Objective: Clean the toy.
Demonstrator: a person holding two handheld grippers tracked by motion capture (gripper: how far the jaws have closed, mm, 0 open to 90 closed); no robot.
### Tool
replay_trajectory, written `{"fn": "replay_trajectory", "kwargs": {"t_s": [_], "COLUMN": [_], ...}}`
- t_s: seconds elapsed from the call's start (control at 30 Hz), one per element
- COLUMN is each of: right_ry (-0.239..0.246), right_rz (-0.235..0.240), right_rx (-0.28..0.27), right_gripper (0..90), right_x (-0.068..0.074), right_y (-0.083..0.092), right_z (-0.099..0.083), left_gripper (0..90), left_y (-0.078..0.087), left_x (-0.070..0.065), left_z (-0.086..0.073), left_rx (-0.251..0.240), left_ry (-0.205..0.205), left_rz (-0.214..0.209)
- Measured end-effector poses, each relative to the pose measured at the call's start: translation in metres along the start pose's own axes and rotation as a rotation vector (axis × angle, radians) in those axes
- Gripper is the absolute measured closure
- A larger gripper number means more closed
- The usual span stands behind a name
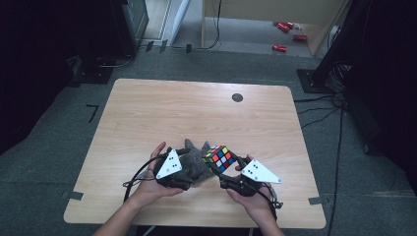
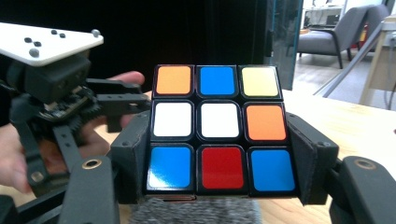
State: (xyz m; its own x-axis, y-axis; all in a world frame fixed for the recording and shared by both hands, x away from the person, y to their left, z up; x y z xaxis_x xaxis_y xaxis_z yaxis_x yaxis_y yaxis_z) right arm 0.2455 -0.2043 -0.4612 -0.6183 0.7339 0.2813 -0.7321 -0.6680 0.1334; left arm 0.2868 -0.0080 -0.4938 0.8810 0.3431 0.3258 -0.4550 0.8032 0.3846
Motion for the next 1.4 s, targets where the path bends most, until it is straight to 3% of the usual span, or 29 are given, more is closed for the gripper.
{"fn": "replay_trajectory", "kwargs": {"t_s": [0.2, 0.43, 0.63, 0.8, 1.07, 1.27, 1.4], "right_ry": [-0.033, -0.07, -0.176, -0.296, -0.329, -0.385, -0.457], "right_rz": [0.009, 0.0, 0.004, 0.016, 0.039, 0.06, 0.092], "right_rx": [0.01, 0.031, 0.032, 0.035, 0.074, 0.116, 0.136], "right_gripper": [34.9, 34.9, 34.9, 34.9, 34.9, 34.7, 34.2], "right_x": [0.009, 0.012, 0.013, 0.009, 0.011, 0.006, 0.001], "right_y": [-0.005, -0.008, -0.01, -0.009, -0.012, -0.014, -0.015], "right_z": [-0.002, -0.007, -0.008, -0.007, -0.011, -0.013, -0.012], "left_gripper": [15.1, 16.4, 28.8, 29.7, 29.2, 33.3, 34.8], "left_y": [-0.006, -0.007, -0.006, -0.004, -0.004, -0.002, -0.002], "left_x": [-0.012, -0.019, -0.023, -0.024, -0.026, -0.03, -0.03], "left_z": [0.006, 0.012, 0.016, 0.017, 0.017, 0.017, 0.018], "left_rx": [-0.042, -0.083, -0.11, -0.117, -0.122, -0.12, -0.121], "left_ry": [-0.064, -0.071, -0.107, -0.122, -0.152, -0.205, -0.193], "left_rz": [0.053, 0.069, 0.087, 0.096, 0.101, 0.12, 0.114]}}
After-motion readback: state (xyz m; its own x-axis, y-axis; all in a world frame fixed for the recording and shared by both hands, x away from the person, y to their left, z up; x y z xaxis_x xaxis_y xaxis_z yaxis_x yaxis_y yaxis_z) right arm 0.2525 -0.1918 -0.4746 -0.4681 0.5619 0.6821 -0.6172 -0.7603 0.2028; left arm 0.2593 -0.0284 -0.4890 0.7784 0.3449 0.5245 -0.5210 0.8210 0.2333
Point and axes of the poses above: each handheld gripper's, and its own axes: y roughly backward along the jaws, z roughly out of its top, x roughly to its left, the point moved 4 cm from there along -y, roughly forward along the jaws, and after that the axes turned 10 degrees about -y, right-handed, at the moved point
